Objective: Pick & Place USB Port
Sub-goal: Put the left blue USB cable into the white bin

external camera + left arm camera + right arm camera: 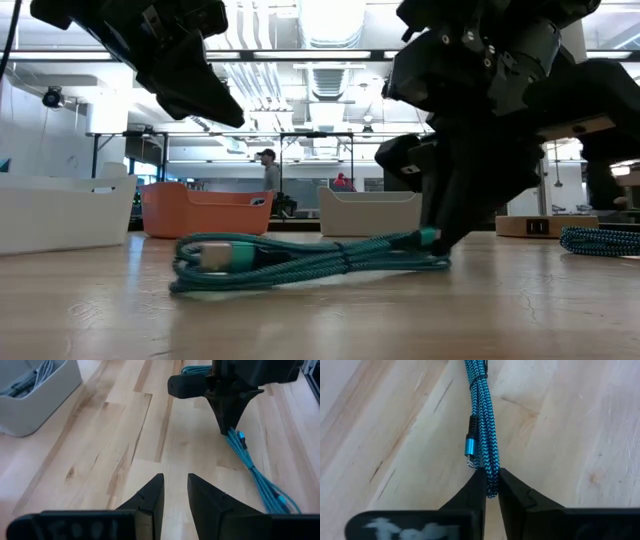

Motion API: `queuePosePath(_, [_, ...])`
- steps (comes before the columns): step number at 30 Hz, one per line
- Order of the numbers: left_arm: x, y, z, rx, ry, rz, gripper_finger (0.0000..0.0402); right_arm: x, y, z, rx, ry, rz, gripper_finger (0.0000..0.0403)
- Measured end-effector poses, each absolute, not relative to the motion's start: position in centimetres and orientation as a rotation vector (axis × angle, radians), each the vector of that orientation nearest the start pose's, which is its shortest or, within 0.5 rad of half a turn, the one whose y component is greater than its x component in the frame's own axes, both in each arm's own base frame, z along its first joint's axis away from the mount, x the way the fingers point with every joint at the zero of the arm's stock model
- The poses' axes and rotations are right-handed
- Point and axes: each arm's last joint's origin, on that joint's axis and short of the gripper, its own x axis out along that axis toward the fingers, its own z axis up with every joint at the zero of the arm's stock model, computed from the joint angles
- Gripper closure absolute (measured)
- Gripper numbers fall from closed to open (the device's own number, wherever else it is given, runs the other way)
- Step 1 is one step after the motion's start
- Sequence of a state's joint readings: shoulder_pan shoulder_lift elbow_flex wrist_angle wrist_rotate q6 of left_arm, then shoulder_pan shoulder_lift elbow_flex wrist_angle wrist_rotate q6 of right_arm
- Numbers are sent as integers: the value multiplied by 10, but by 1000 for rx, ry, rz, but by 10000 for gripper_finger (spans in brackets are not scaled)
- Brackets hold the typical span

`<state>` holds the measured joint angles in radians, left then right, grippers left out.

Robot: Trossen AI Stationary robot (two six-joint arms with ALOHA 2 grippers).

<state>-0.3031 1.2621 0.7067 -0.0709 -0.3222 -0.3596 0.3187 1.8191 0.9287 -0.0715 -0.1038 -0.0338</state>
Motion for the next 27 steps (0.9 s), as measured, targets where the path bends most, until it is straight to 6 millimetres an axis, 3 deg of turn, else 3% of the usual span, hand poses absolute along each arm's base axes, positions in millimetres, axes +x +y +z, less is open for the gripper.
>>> queuePosePath(5, [250, -70, 219, -203, 591, 99, 312, 330, 110, 132, -137, 872, 361, 380])
queuePosePath(15, [258, -73, 210, -234, 613, 57, 303, 341, 87, 139, -87, 792, -105, 380])
queuePosePath(27, [267, -68, 188, -51, 687, 95, 222, 360, 87, 163, -134, 720, -59, 380])
